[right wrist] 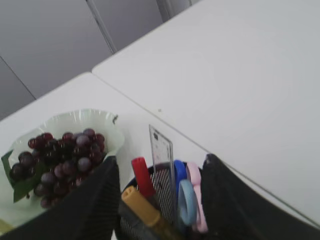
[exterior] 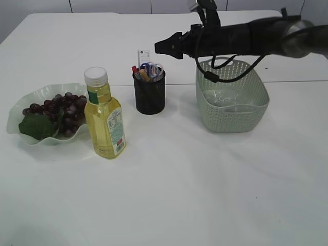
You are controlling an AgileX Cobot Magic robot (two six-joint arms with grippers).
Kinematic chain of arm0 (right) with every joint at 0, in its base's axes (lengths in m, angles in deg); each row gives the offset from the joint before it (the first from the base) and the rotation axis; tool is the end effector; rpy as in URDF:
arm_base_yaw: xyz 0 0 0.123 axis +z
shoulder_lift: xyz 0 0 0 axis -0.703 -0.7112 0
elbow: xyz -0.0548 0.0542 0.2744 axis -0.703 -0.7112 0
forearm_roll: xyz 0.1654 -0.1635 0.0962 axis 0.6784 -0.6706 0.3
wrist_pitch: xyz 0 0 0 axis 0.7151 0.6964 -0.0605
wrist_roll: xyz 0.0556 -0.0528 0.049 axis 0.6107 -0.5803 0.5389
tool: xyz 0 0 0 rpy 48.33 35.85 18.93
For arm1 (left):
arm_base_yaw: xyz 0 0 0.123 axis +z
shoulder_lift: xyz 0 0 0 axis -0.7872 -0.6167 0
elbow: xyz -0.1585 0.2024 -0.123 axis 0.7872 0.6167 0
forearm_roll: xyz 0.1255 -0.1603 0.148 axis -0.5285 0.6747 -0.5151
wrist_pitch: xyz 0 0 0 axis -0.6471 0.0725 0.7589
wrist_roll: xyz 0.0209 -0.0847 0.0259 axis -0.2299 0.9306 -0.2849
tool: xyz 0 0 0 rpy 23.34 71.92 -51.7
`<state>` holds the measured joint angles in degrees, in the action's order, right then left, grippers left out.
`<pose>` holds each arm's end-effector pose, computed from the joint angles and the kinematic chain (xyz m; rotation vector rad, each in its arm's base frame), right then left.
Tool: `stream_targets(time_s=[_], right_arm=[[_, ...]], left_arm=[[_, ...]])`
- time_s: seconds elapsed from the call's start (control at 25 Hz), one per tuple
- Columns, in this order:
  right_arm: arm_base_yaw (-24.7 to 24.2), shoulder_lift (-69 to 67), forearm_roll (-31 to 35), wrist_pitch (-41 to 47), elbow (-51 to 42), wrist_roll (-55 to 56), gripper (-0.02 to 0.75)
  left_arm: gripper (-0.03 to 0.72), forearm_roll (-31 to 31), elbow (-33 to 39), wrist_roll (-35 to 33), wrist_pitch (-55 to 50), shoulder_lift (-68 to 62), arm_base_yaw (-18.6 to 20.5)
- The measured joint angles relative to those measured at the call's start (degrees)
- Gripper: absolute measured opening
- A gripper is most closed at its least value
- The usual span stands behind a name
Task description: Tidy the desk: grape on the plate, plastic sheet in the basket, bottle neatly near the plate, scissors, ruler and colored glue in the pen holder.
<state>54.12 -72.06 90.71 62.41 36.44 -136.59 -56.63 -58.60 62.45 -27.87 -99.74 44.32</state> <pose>0.5217 0.1545 0.2011 -0.7102 1.7812 0.8940 0.2096 -0.0354 0.2930 0.0613 2.6978 -0.1809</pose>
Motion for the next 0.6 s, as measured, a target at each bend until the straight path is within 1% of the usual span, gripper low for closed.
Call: stream_targets(time_s=[0.2, 0.32, 0.48, 0.6], right_arm=[[0.00, 7.54, -30.08, 0.01, 0.00, 29.64, 0.388], [0.00, 11.54, -44.68, 3.12, 0.00, 45.10, 0.388], [0.00, 16.44, -61.25, 10.15, 0.00, 62.58, 0.387], [0.00, 18.37, -70.46, 16.60, 0.00, 72.18, 0.383]], left_arm=[[0.432, 0.00, 0.00, 0.00, 0.32, 0.00, 0.00], [0.432, 0.00, 0.00, 0.00, 1.61, 0.00, 0.00], [0.432, 0.00, 0.00, 0.00, 3.48, 0.00, 0.00], [0.432, 0.00, 0.00, 0.00, 4.26, 0.00, 0.00]])
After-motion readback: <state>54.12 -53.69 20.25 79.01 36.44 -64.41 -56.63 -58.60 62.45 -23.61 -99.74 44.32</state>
